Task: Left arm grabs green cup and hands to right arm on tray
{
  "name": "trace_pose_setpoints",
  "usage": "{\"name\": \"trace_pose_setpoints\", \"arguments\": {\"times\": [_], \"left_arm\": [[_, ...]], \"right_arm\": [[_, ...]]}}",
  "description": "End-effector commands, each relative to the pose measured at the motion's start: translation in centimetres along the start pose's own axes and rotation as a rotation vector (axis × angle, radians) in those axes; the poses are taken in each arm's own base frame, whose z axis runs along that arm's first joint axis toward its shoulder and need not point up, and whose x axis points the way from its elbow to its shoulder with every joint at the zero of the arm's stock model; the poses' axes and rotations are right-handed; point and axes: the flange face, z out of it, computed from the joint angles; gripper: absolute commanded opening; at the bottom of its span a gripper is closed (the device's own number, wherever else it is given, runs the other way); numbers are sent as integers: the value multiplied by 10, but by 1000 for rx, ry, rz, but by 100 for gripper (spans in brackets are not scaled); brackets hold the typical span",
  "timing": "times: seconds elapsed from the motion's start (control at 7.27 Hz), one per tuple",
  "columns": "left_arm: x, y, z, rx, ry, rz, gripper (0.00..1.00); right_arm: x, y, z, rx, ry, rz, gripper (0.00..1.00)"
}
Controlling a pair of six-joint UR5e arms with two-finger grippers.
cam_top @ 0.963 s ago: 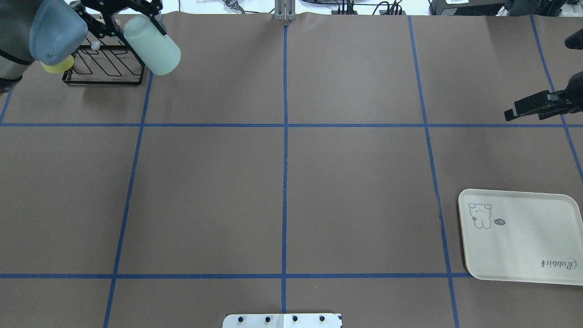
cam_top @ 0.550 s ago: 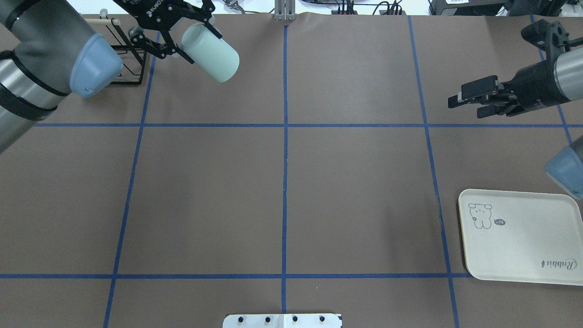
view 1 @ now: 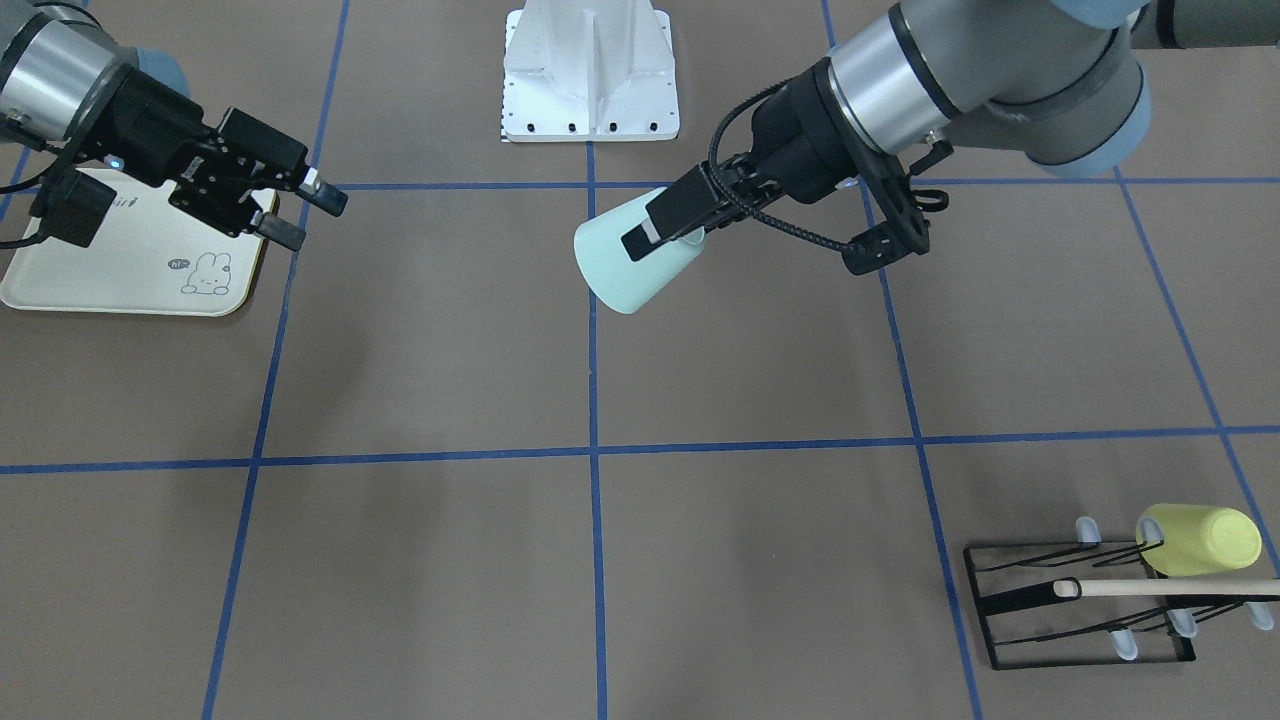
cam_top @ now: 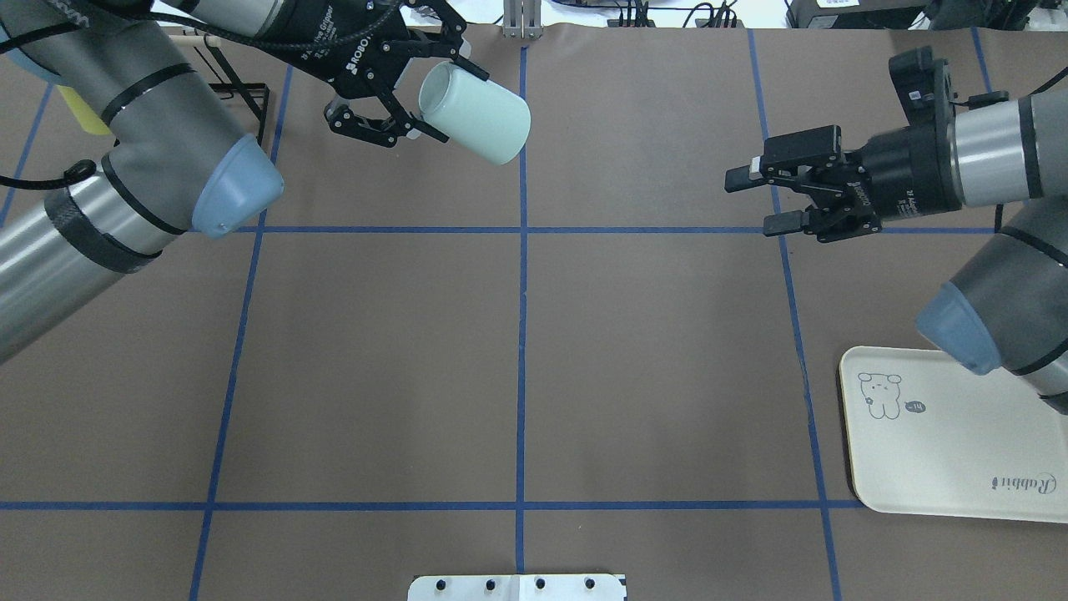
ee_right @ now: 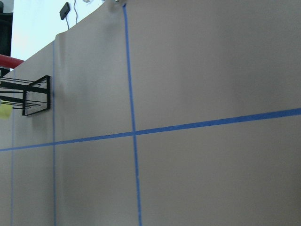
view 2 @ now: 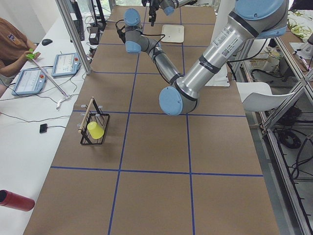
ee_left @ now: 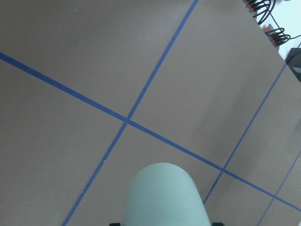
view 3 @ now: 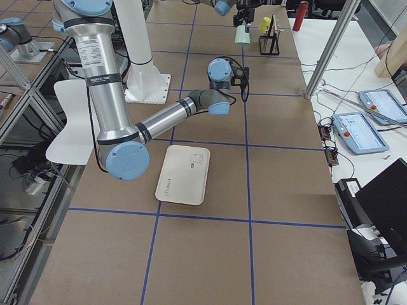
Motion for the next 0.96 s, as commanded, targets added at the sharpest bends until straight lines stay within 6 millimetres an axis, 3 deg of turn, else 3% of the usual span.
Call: {"name": "trace_pose_setpoints", "arguments": {"times": [0.0,0.28,0.55,0.69,0.83], "left_arm": [[-12,12,3,-102,93,-54,0],[-25,4,1,-170,207,-163,0],[-27,23,-1,-257,296,-257,0],[-36,39,14,-298,283,-260,0],[-53,43,15,-328,286,-247,0]], "right_arm": [[-17,34,13,-29,-209,55,99],[-24,57,14,-50,-369,26,100],[-20,91,28,-73,-595,125,99],[-21,94,29,-86,-619,135,99],[-25,93,24,-80,-677,150,99]]}}
